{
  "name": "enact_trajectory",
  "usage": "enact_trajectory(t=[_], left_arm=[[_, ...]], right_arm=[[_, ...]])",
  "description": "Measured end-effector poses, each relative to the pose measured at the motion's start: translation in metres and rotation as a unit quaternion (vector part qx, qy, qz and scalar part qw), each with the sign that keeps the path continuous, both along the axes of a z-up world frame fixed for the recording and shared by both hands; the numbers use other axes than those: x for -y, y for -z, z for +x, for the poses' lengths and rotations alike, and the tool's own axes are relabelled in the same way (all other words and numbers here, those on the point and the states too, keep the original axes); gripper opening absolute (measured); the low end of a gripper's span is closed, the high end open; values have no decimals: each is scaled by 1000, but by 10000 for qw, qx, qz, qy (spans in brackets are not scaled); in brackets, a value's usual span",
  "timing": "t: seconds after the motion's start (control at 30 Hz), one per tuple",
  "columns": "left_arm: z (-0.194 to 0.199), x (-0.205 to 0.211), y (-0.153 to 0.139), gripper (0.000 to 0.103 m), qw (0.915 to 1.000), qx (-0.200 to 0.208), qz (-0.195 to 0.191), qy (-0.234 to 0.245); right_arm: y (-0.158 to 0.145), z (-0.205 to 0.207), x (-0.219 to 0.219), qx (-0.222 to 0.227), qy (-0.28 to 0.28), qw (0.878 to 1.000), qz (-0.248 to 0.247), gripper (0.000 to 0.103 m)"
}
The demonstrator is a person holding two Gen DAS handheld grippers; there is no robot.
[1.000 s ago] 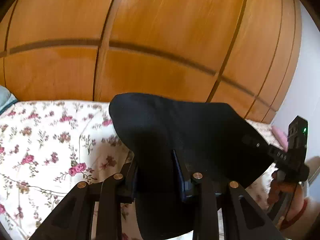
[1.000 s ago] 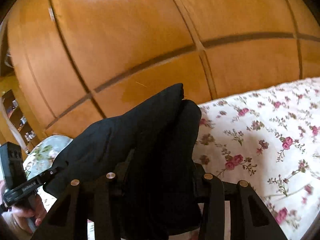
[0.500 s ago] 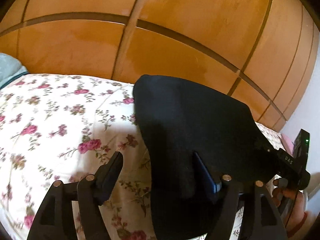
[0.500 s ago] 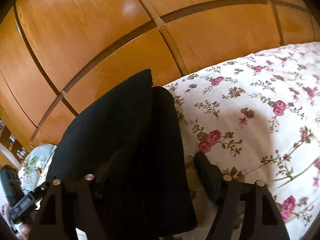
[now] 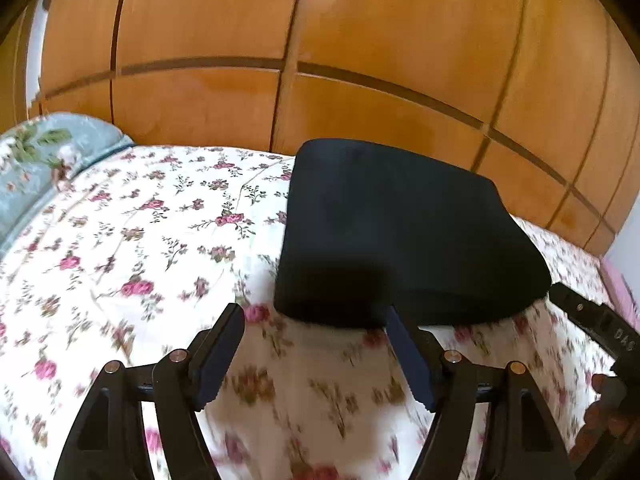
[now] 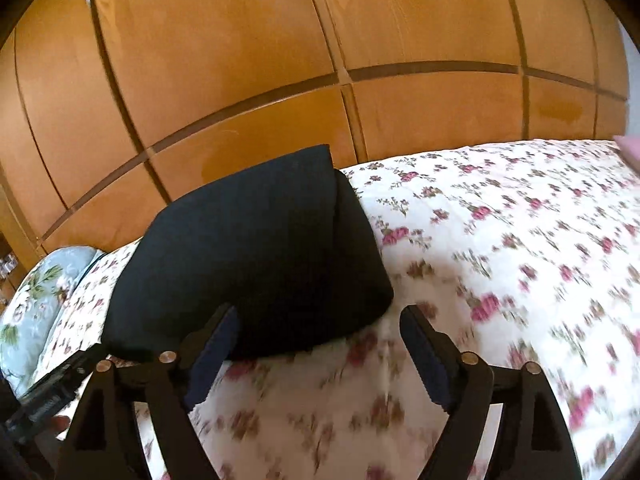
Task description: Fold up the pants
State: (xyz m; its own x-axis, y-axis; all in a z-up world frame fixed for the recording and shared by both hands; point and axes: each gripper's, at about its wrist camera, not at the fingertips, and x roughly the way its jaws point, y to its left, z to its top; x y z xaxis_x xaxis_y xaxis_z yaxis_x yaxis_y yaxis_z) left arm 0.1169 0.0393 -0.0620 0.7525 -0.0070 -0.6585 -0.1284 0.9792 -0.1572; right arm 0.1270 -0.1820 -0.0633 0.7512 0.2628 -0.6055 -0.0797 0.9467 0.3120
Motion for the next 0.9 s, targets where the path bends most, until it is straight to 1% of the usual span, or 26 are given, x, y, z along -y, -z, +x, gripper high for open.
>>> enact_trajectory(t=[0.07, 0.13, 0.27, 0.37, 0.53, 0.73, 0.9], left_arm=[[-13, 11, -6, 74, 9999, 22, 152, 76], [-24, 18, -12, 74, 9995, 60, 290, 76], [-50, 31, -26, 74, 9981, 170, 585, -125], [-65, 35, -35, 74, 9983, 240, 525, -111], [-81, 40, -43, 74, 9975, 280, 597, -237], [-92, 42, -50, 74, 9978, 148, 581, -283], [-103, 45, -55, 74, 9971, 195, 670, -314]], right_arm=[[-5, -18, -1, 5, 43, 10000, -48, 91], [-10, -34, -2, 48, 48, 9999, -138, 92], [-22, -68, -4, 174, 59, 9992, -354, 96], [-30, -87, -4, 254, 140, 9984, -488, 100], [-37, -106, -2, 309, 191, 9975, -602, 101], [-40, -125, -6, 340, 216, 9968, -691, 102], [-41, -134, -4, 344, 234, 9975, -571, 102]])
